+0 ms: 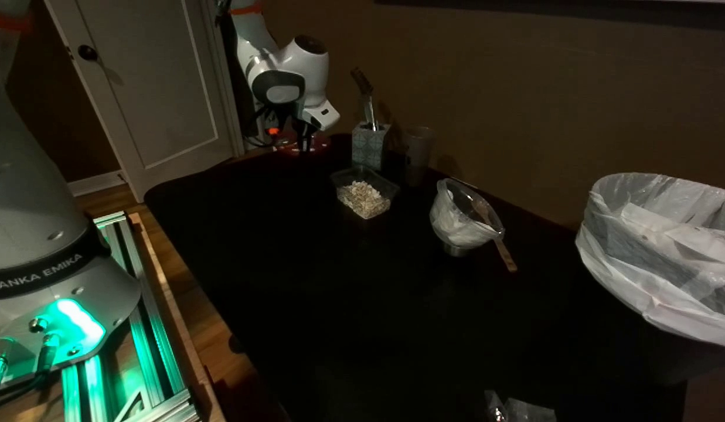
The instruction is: Pour the contents on the purple plate into the clear bowl on the left.
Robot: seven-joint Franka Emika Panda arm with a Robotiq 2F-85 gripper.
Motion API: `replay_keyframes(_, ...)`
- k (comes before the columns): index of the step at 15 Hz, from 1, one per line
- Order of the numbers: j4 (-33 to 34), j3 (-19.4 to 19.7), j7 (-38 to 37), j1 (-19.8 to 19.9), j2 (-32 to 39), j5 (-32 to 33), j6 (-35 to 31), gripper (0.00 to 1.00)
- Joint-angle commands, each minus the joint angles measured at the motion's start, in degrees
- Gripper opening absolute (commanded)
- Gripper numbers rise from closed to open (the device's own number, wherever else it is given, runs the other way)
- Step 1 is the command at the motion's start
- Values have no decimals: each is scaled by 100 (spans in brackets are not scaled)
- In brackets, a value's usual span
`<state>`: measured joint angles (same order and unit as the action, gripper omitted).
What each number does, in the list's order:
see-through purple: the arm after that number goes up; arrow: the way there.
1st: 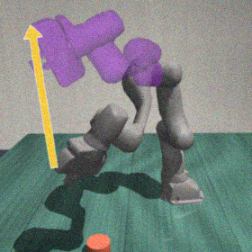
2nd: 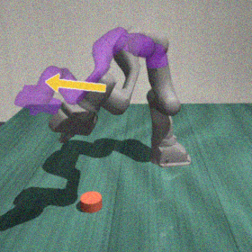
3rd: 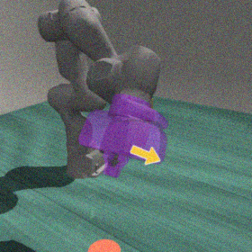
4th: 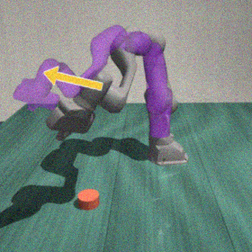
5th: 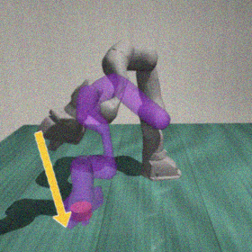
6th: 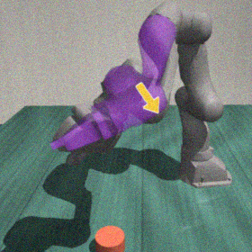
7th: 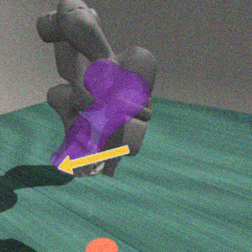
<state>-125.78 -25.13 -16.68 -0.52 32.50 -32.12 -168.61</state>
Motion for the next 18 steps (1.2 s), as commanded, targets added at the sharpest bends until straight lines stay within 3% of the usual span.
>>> replay_keyframes(1,-748,-320,478,459,-546,-581,-538,1)
replay_keyframes(4,-1323,-627,607,785,-931,-791,-1144,1)
replay_keyframes(6,-1588,-580,620,679,-1117,-572,-1102,1)
replay_keyframes(7,-1170,-491,535,669,-756,-558,-1064,4)
replay_keyframes(10,-1408,-586,565,708,-968,-613,-1162,1)
replay_keyframes(18,-1868,-1657,611,2236,-1656,-886,-2085,1)
